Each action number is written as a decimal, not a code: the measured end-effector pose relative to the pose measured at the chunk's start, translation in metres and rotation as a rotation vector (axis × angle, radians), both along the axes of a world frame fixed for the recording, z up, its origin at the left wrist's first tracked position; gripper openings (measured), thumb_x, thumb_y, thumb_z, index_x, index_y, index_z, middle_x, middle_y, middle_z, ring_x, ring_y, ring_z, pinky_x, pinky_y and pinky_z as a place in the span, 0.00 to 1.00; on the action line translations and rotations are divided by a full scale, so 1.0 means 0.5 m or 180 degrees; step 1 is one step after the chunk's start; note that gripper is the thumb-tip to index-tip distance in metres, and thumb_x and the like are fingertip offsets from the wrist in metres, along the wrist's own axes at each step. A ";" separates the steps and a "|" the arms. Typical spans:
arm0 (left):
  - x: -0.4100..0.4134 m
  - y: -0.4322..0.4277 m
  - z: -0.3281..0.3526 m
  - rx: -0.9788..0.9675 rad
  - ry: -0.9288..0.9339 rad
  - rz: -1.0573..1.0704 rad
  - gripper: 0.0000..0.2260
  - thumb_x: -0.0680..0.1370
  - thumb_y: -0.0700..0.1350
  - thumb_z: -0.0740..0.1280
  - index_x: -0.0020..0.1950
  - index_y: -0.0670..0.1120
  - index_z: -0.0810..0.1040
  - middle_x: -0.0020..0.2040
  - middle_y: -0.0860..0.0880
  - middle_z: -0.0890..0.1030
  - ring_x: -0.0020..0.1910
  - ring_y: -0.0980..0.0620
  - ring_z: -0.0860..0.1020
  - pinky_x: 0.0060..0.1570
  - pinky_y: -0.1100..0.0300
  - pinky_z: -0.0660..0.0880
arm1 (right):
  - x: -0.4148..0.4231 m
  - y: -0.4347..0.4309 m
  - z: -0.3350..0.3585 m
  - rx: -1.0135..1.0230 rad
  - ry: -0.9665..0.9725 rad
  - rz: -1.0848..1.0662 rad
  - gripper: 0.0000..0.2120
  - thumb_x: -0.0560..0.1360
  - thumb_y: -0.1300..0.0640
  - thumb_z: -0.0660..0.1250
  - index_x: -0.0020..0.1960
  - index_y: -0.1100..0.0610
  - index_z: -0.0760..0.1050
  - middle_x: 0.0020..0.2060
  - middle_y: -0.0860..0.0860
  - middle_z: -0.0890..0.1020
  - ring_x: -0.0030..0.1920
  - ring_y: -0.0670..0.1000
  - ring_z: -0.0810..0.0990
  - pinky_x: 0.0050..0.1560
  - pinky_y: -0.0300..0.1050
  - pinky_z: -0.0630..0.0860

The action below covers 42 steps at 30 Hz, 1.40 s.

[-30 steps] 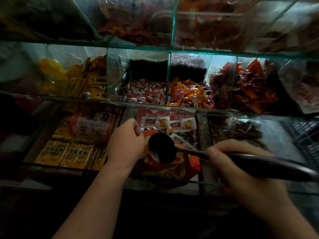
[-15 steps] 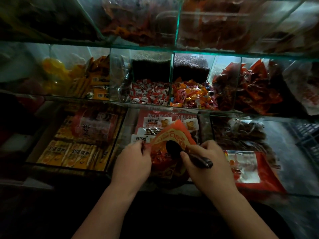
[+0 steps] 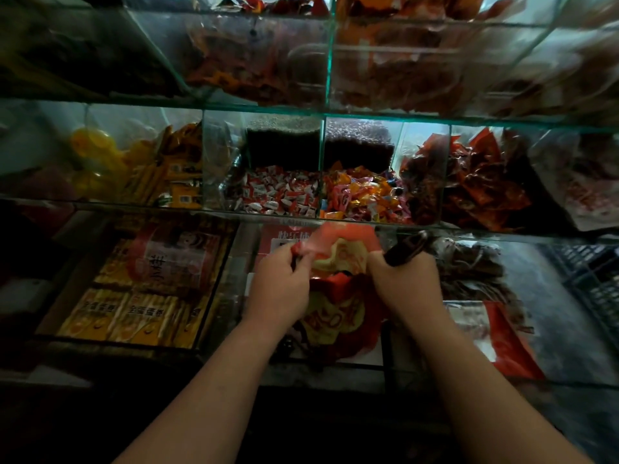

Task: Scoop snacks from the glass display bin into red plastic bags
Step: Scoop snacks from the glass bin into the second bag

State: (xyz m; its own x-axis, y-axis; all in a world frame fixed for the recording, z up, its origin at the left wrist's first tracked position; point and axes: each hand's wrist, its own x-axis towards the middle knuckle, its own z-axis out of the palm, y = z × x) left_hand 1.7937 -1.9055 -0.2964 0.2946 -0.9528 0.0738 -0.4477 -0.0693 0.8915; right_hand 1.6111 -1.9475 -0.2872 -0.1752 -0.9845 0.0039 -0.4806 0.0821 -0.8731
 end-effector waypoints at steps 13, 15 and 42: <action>-0.018 0.093 -0.083 0.0523 0.0981 0.0888 0.26 0.72 0.44 0.79 0.58 0.62 0.68 0.51 0.59 0.79 0.45 0.67 0.80 0.41 0.67 0.74 | -0.065 0.090 -0.004 -0.0360 0.1149 0.0934 0.05 0.71 0.49 0.77 0.46 0.49 0.86 0.41 0.43 0.81 0.44 0.45 0.81 0.49 0.45 0.79; -0.017 0.099 -0.081 0.0815 0.1062 0.0806 0.34 0.69 0.40 0.80 0.66 0.59 0.66 0.53 0.56 0.80 0.46 0.61 0.81 0.40 0.63 0.76 | -0.061 0.105 -0.003 -0.0519 0.1132 0.1031 0.03 0.72 0.50 0.77 0.44 0.48 0.86 0.40 0.41 0.81 0.42 0.43 0.81 0.47 0.44 0.80; -0.018 -0.027 -0.021 0.0931 -0.0157 0.0190 0.23 0.83 0.56 0.62 0.33 0.46 0.81 0.26 0.55 0.80 0.30 0.54 0.78 0.29 0.61 0.65 | -0.095 0.179 0.105 -0.0951 0.1142 0.0991 0.10 0.73 0.47 0.70 0.33 0.47 0.80 0.31 0.40 0.81 0.37 0.34 0.80 0.38 0.22 0.69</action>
